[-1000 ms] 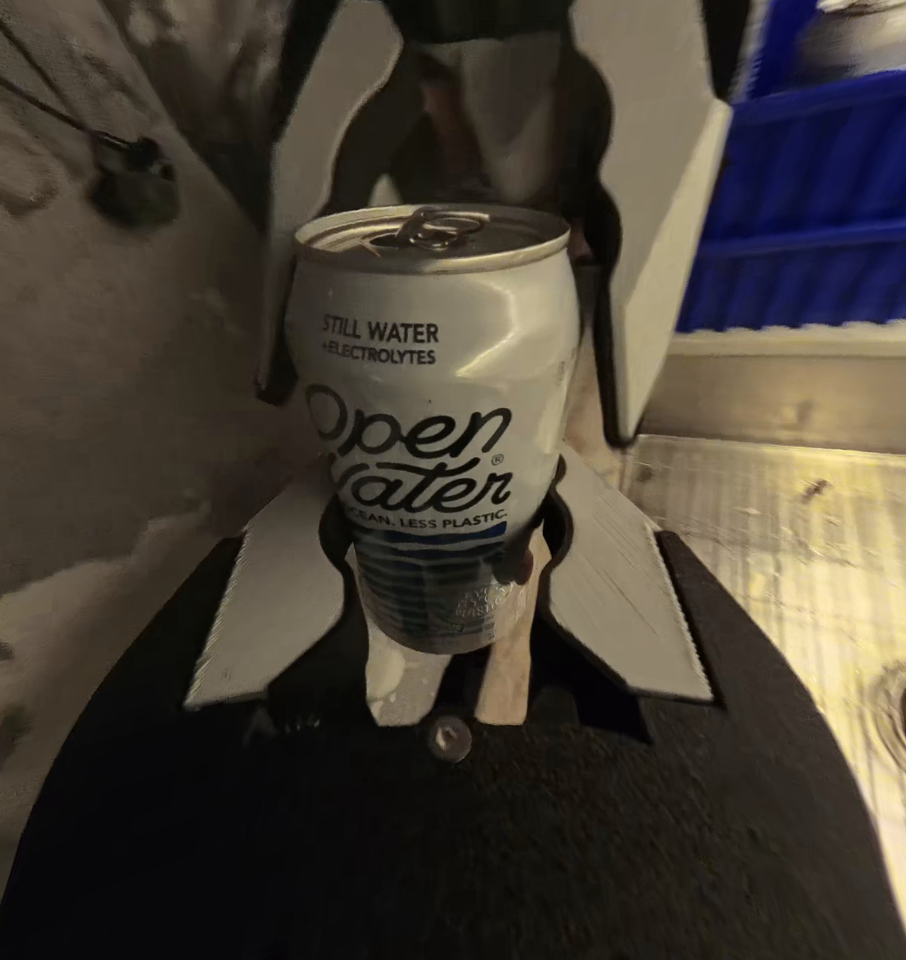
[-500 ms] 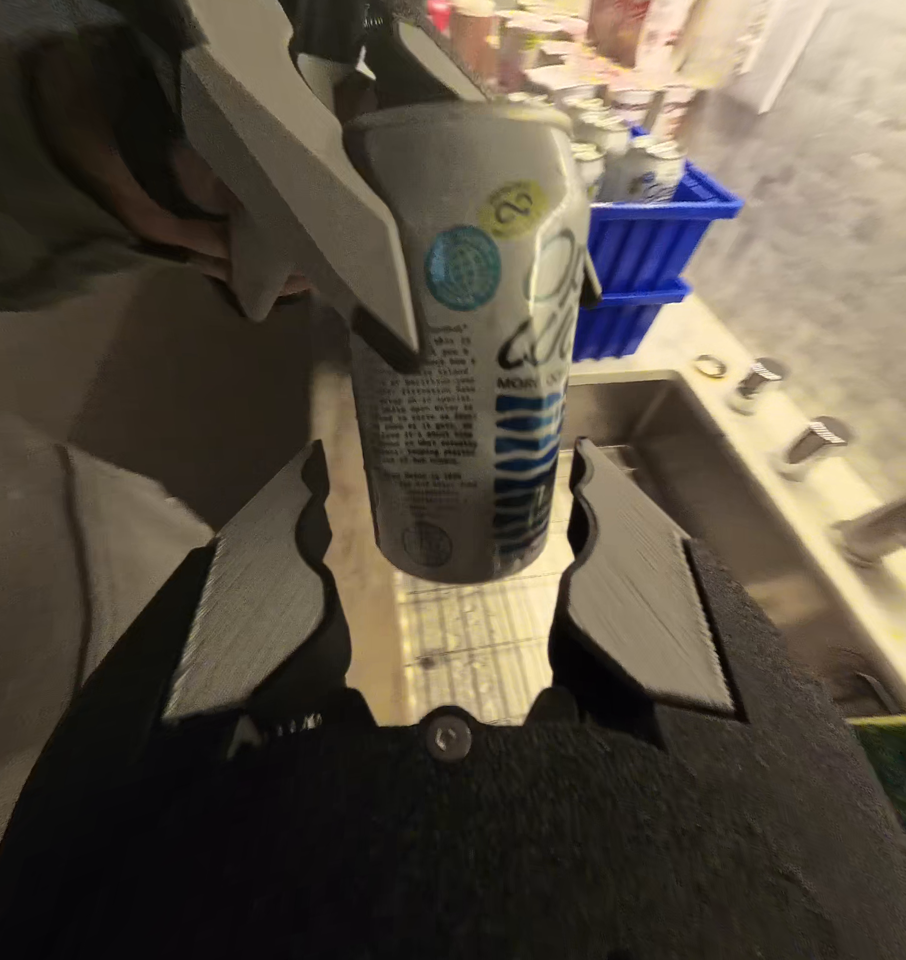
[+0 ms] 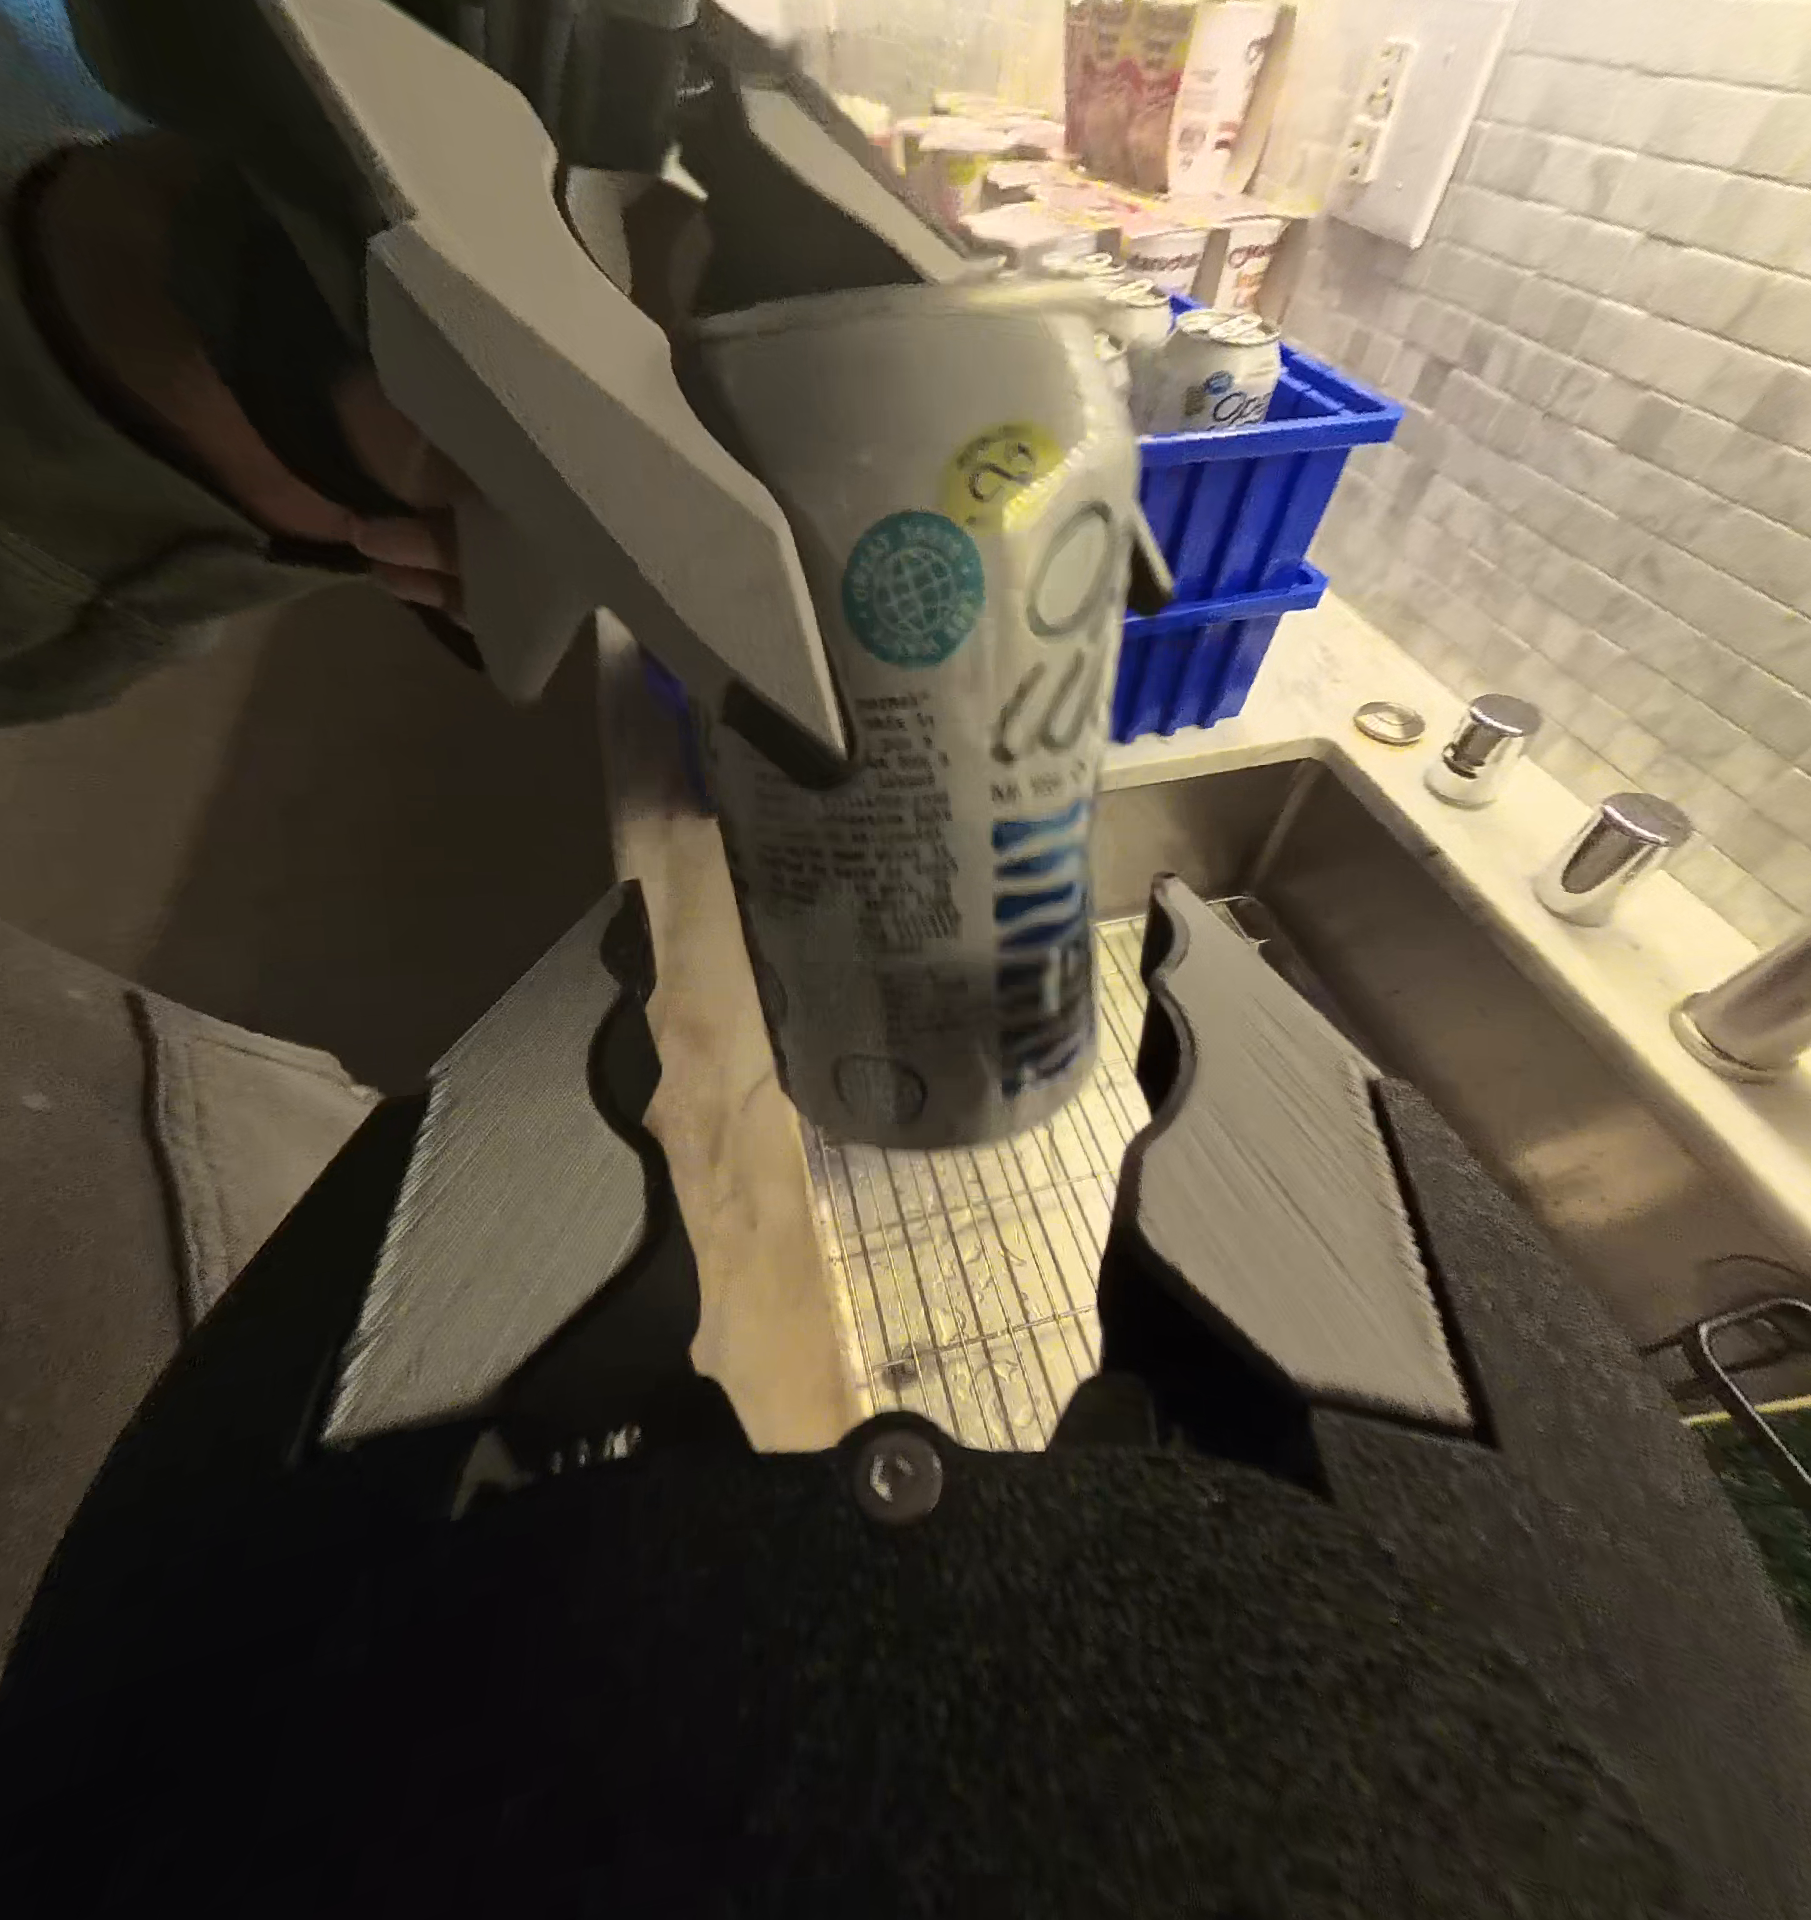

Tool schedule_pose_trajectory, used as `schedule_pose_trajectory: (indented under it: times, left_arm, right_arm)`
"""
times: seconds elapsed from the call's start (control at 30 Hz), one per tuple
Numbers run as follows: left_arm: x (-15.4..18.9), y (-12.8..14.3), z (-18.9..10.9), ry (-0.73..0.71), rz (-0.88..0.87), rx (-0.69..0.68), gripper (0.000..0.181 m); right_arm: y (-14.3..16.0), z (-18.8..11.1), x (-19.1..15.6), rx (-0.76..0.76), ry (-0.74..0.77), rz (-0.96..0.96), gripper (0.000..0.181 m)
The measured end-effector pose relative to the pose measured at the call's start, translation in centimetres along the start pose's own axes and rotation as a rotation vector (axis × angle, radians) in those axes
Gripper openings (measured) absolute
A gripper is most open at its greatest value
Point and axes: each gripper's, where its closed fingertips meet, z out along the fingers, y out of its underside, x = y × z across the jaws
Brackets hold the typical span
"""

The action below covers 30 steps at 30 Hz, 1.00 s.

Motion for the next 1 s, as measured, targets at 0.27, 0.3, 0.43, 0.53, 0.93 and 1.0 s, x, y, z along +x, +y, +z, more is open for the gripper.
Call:
schedule_pose_trajectory:
  times: [0.27, 0.3, 0.43, 0.53, 0.93, 1.0]
  left_arm:
    - [-9.3, -0.7, -9.5, -0.353, -0.009, -0.025, 0.079]
    - [-11.1, -0.7, -11.8, -0.418, -0.018, -0.036, 0.078]
    - [-17.7, 0.1, -20.9, -0.626, -0.053, -0.096, 0.078]
    - [-21.4, 1.9, -25.4, -0.664, -0.091, -0.142, 0.079]
    - [-27.9, 15.4, -25.8, -0.707, -0.205, -0.348, 0.080]
    - [-28.1, 16.3, -25.3, -0.710, -0.182, -0.372, 0.080]
  right_arm:
    - [4.4, -4.9, 3.2, 0.009, 0.132, 0.200, 0.090]
    - [4.8, -5.7, 3.6, 0.017, 0.149, 0.236, 0.088]
    - [5.9, -8.2, 4.8, 0.057, 0.195, 0.347, 0.082]
    - [6.5, -9.2, 5.3, 0.062, 0.211, 0.393, 0.078]
    - [7.3, -8.0, 4.3, 0.025, 0.209, 0.397, 0.074]
    - [7.4, -7.8, 4.2, 0.013, 0.210, 0.393, 0.074]
